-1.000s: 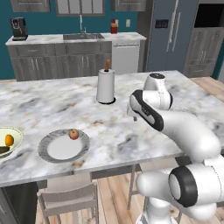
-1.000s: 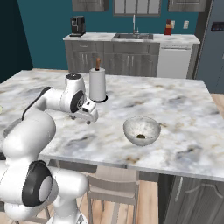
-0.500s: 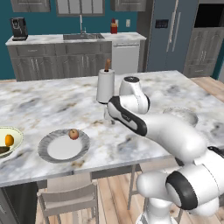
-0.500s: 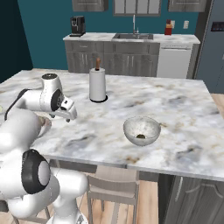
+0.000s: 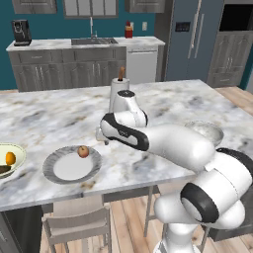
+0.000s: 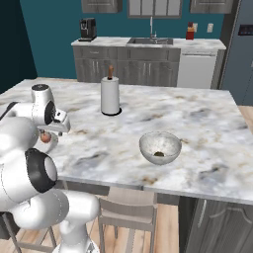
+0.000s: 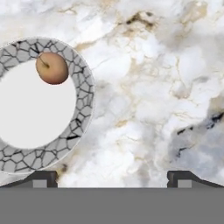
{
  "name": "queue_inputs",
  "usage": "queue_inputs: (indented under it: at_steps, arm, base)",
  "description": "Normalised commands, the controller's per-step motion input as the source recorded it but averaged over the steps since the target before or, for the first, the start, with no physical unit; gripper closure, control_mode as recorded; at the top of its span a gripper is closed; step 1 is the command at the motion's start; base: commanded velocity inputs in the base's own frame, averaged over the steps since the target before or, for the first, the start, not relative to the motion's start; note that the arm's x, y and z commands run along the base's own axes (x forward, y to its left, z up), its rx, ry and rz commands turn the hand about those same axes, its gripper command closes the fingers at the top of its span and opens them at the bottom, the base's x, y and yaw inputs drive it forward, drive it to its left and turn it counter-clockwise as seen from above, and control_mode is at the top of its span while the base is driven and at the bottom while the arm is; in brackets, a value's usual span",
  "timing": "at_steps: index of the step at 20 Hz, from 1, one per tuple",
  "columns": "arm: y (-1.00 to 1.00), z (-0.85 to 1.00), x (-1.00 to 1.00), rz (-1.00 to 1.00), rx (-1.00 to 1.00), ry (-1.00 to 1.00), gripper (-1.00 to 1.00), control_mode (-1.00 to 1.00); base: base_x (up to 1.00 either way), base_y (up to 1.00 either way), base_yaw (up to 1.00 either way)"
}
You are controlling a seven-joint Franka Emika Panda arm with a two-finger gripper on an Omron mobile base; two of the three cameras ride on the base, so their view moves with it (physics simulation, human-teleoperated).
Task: Take the fruits from the plate on the dining counter and place two fruits in each bowl.
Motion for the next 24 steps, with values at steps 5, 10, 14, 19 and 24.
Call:
queue_inputs:
  at_steps: [5,10,14,19,24]
  arm:
    - [0.63,-0.11,0.04,0.21,0.00,0.00,-1.00,-1.00]
    - [0.43,-0.12,0.04,0.06,0.00,-0.04,-1.00,-1.00]
    - [0.24,-0.15,0.33,0.00,0.00,-0.11,-1.00,-1.00]
    - [0.25,-0.26,0.33,0.00,0.00,-0.11,-1.00,-1.00]
    - [0.29,-0.22,0.28,0.00,0.00,-0.01,-1.00,-1.00]
  base:
    - [0.00,0.00,0.00]
    - [0.00,0.00,0.00]
    - [0.00,0.00,0.00]
    - [0.00,0.00,0.00]
    - [0.00,0.00,0.00]
